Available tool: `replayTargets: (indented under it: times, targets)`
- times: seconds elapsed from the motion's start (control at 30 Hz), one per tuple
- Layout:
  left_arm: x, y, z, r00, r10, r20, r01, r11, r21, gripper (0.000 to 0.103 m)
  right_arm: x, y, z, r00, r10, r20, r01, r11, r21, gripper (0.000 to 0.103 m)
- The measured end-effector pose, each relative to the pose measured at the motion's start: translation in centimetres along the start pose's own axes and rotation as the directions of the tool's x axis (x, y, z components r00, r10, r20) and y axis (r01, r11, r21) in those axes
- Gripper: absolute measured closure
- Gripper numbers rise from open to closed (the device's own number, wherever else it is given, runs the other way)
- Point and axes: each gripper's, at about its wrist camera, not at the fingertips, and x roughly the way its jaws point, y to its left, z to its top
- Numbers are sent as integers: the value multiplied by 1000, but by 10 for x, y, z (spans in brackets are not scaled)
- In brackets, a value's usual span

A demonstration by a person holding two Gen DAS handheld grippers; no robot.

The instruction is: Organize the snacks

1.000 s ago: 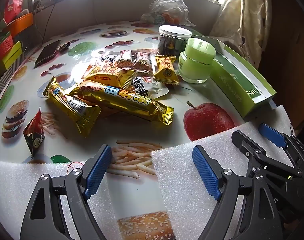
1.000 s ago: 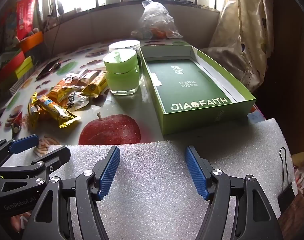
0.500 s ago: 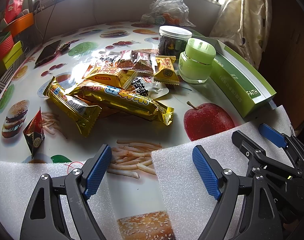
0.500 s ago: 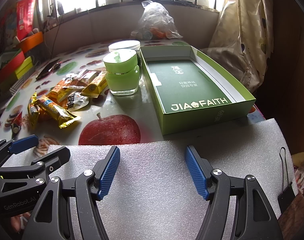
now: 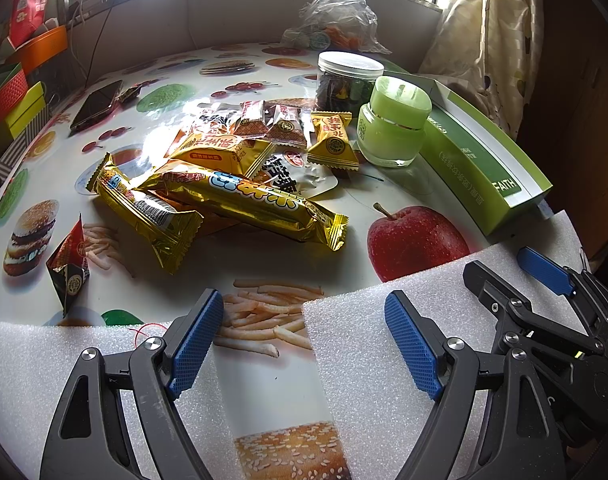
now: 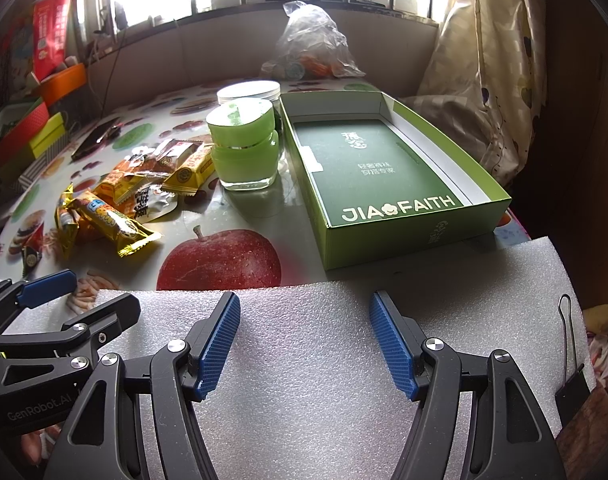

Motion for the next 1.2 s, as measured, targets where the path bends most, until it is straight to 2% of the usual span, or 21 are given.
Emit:
replayTargets:
  times: [1.0, 1.2]
  targets:
    - [0, 0, 0, 1000, -1, 1, 1, 1000, 1, 20, 2, 3, -2, 1000, -3, 1, 3, 1000, -2, 36]
    - [-1, -1, 0, 1000, -13, -20, 13, 1000, 11, 20, 0, -3, 5, 1000, 2, -17, -2, 1000, -4, 36]
